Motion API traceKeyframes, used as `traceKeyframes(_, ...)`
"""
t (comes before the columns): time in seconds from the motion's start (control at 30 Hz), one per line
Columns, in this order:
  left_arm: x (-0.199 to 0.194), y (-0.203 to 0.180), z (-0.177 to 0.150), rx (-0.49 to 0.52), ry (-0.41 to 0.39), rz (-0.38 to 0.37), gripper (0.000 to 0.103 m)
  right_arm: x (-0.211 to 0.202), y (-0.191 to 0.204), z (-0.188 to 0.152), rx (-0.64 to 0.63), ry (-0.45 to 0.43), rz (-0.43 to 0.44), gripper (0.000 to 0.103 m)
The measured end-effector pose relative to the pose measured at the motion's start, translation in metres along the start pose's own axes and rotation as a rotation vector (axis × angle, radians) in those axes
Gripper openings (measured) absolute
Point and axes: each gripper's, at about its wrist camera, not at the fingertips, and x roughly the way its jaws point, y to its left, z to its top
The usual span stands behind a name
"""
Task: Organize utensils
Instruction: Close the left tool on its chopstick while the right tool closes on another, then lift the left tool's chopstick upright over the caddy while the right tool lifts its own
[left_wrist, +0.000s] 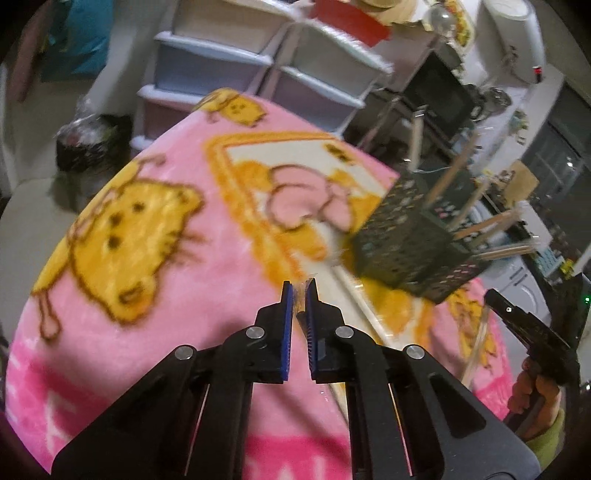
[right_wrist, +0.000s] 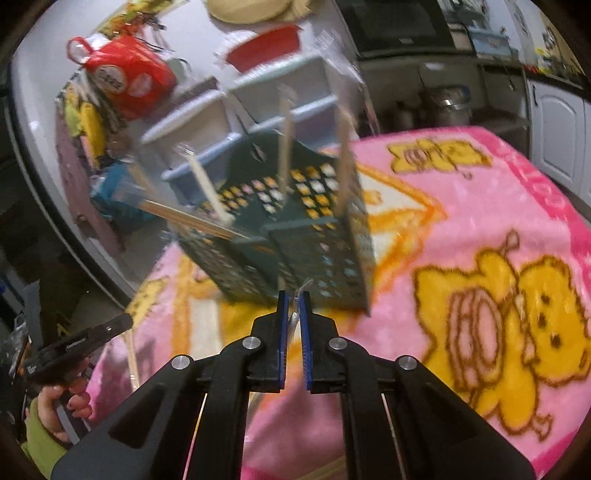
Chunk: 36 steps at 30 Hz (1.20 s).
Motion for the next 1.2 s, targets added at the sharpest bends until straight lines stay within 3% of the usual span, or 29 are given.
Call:
traceKeyframes(0.23,-0.025,-0.044,0.014,0.088,-0.059,-0.100,0.003,-0.034,0.034,0.010,-0.084,-0.084,0.076,0.005)
traceKeyframes(0.5,-0.042,-0.089,0.026,0.180,-0.107,-0.191,0.002,-0.060,0.058,0.015,-0.153,-0.151,0.096,0.005)
traceKeyframes(1.2,-0.048,-0.165,0.038,0.290,-0.150,-0.321,0.002,-0.104,0.048,0.027,-0.148,-0.276,0.072,0.004)
